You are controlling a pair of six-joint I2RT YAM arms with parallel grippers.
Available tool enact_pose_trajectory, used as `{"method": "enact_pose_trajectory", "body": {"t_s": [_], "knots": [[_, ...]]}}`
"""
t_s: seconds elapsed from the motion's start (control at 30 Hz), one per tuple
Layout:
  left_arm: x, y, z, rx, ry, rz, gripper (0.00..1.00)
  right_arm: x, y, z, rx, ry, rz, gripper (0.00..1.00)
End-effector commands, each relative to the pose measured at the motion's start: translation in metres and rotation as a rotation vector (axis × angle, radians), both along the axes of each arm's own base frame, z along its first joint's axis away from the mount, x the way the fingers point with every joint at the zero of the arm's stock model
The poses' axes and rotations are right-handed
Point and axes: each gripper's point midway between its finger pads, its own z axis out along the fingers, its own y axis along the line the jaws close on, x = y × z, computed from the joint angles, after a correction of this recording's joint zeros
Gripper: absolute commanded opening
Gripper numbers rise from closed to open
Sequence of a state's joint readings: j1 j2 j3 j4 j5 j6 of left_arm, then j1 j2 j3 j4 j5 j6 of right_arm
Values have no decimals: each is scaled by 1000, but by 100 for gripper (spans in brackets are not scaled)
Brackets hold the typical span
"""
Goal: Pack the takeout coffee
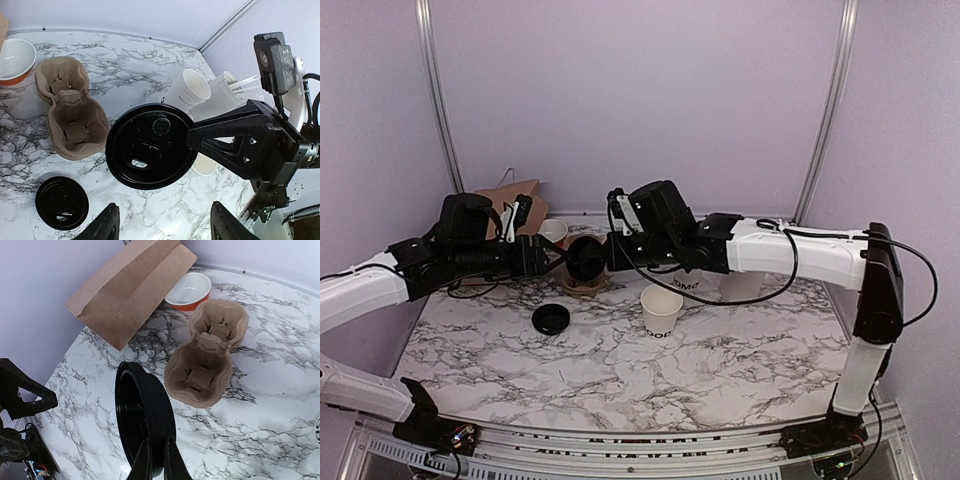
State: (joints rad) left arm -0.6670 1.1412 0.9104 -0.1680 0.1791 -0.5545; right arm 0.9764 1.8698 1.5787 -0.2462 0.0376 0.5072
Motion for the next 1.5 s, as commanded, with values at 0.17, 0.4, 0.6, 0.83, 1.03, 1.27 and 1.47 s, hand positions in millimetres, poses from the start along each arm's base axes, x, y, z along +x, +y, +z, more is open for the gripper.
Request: {"method": "enact_pose_trajectory", "body": {"t_s": [0.17, 0.4, 0.6, 0.83, 1.03, 1.27, 1.47], "knots": [[13, -24, 28, -122, -28, -26, 62, -1, -78, 35, -152, -154, -143, 1], [25, -43, 20, -178, 19, -43, 62, -8, -139, 44, -310, -243, -251, 1], [29, -67, 16, -234, 72, -59, 62, -14, -182, 36, -483, -296, -327, 1], [31, -87, 7, -287, 131, -51, 62, -20, -208, 33, -602, -354, -382, 1], [27, -102, -2, -287, 166, -69, 62, -21, -218, 29, -674, -377, -405, 1], [23, -109, -8, -284, 188, -86, 62, -22, -218, 28, -701, -393, -393, 1], [21, -113, -9, -283, 192, -93, 62, -22, -208, 22, -735, -400, -358, 1]]}}
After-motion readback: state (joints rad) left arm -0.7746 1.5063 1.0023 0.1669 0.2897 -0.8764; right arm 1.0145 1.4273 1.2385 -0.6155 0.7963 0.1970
